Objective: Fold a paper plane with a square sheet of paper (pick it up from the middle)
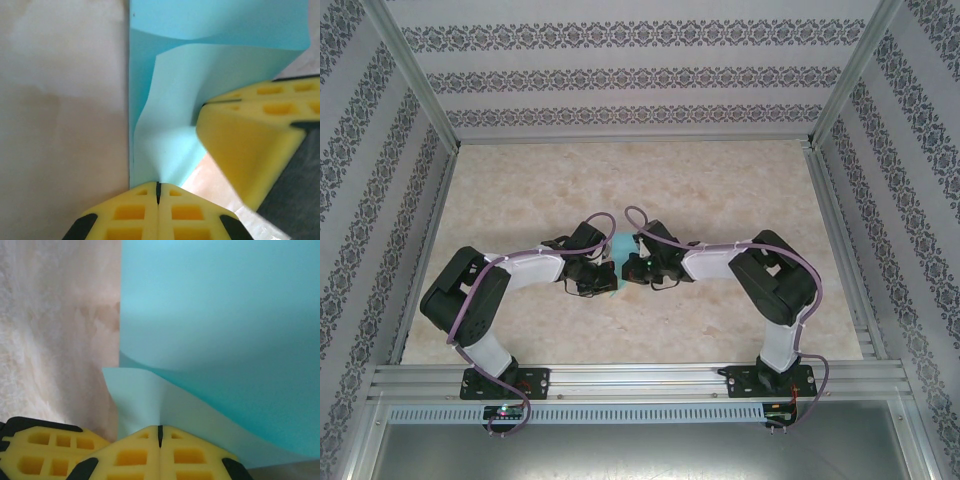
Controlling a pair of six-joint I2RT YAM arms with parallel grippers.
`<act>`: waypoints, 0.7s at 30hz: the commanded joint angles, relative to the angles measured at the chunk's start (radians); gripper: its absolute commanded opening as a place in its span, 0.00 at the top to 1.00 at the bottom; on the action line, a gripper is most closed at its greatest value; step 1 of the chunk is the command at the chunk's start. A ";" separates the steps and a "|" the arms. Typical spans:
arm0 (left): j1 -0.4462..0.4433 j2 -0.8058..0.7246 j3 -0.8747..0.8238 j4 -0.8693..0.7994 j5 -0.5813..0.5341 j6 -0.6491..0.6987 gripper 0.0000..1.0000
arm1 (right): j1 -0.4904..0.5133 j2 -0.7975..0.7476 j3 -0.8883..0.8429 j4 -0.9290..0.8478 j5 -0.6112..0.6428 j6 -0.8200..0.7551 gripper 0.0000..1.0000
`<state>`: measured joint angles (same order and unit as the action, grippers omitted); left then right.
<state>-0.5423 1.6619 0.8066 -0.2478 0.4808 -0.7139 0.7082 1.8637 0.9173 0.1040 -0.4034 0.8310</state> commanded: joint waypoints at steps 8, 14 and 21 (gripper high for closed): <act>-0.004 0.032 -0.036 -0.127 -0.086 0.036 1.00 | -0.218 -0.011 -0.011 -0.100 0.061 -0.114 1.00; -0.001 0.035 -0.011 -0.119 -0.081 0.080 1.00 | -0.175 -0.145 -0.022 -0.086 0.070 -0.088 1.00; 0.014 0.039 0.039 -0.109 -0.091 0.168 1.00 | -0.070 -0.088 -0.015 0.002 0.039 0.002 1.00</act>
<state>-0.5407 1.6711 0.8364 -0.2848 0.4618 -0.6151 0.6140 1.7355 0.9039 0.0666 -0.3573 0.7868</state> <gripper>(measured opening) 0.066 0.052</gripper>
